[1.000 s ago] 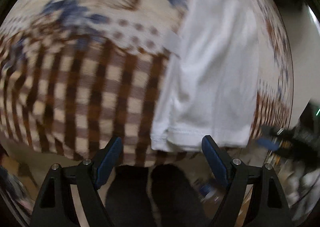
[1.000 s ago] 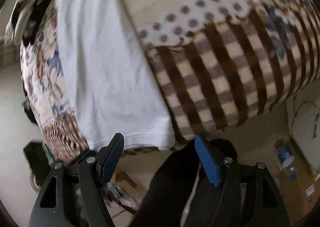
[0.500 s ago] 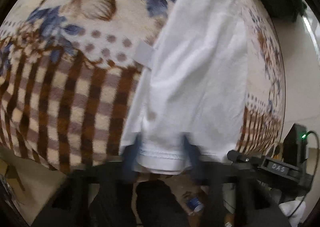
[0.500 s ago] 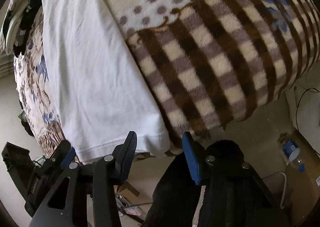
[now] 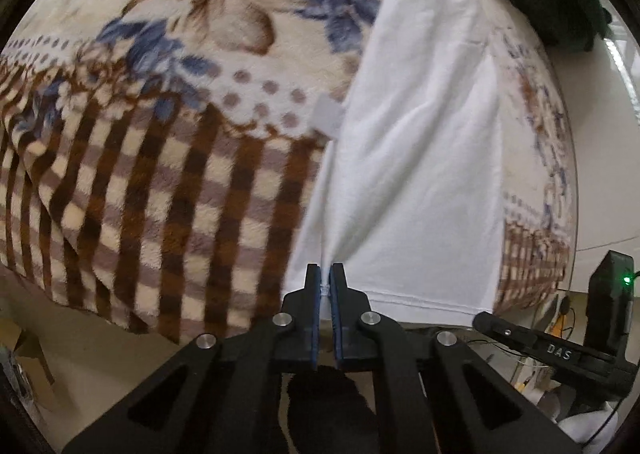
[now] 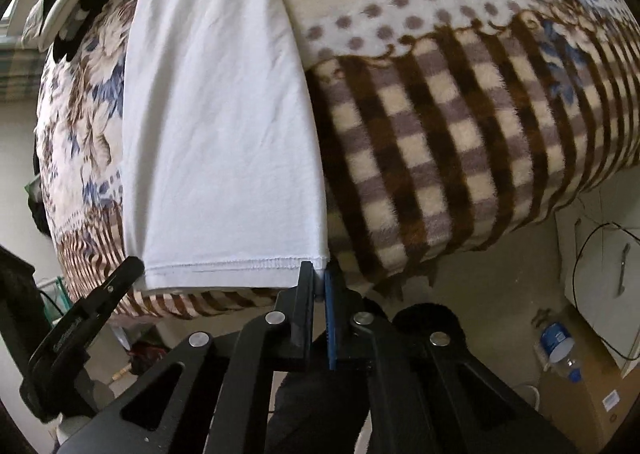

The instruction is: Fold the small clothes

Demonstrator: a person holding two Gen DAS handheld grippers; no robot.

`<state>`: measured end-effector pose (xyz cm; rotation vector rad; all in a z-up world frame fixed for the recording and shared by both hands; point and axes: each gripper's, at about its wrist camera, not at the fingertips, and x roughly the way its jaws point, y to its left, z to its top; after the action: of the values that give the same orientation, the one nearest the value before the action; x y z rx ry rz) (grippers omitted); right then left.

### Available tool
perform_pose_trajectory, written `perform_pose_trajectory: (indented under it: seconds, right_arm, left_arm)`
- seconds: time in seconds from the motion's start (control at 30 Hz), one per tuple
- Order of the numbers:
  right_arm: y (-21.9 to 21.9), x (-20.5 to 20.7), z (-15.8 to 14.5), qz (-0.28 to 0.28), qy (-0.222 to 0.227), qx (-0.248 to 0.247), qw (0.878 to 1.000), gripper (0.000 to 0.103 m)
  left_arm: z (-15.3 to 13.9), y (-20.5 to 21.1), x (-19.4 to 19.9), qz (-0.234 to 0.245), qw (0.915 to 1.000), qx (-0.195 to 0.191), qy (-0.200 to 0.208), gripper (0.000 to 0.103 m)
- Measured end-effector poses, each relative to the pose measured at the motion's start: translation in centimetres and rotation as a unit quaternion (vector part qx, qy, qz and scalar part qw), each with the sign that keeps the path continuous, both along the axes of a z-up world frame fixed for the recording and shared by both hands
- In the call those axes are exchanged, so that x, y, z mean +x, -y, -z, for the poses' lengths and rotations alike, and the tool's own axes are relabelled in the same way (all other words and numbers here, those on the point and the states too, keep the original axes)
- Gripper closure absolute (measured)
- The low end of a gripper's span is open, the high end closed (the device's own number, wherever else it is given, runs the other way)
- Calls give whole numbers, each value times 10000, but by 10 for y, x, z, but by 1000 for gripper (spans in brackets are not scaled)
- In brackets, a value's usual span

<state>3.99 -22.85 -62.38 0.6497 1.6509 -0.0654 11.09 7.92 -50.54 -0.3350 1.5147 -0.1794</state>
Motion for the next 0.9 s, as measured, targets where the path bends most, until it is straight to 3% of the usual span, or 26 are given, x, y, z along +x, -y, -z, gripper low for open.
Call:
perform_pose_trajectory:
  seconds: [0.17, 0.27, 0.37, 0.43, 0.47, 0.53, 0.6, 0.7, 0.9]
  right_arm:
    - [-2, 5, 22, 55, -186, -60, 9998, 98]
    - [-3, 8, 32, 61, -398, 223, 9989, 96]
    - [2, 6, 28, 150, -379, 538, 9977, 93]
    - [9, 3, 22, 175, -214, 505, 9983, 75]
    - [12, 2, 19, 209, -105, 476, 9986, 72]
    - [18, 1, 18, 282, 1, 487, 9984, 71]
    - [23, -1, 24, 425, -18, 564, 9975, 68]
    - [29, 2, 36, 700, 46, 855, 9939, 56]
    - [25, 11, 67, 821, -17, 1416, 9865, 55]
  left_arm:
    - [21, -1, 4, 3, 9997, 81, -251, 99]
    - [19, -11, 5, -243, 9987, -153, -420, 95]
    - [6, -35, 2, -566, 9967, -493, -322, 77]
    - [1, -49, 1, -816, 9944, -645, -205, 61]
    - [1, -54, 3, -867, 9935, -714, -158, 51]
    - [11, -58, 8, -915, 9924, -800, -210, 49]
    - [21, -57, 13, -867, 9910, -991, -258, 49]
    - [33, -39, 19, -492, 9918, -1123, -357, 49]
    - [37, -19, 19, 102, 9949, -950, -314, 45]
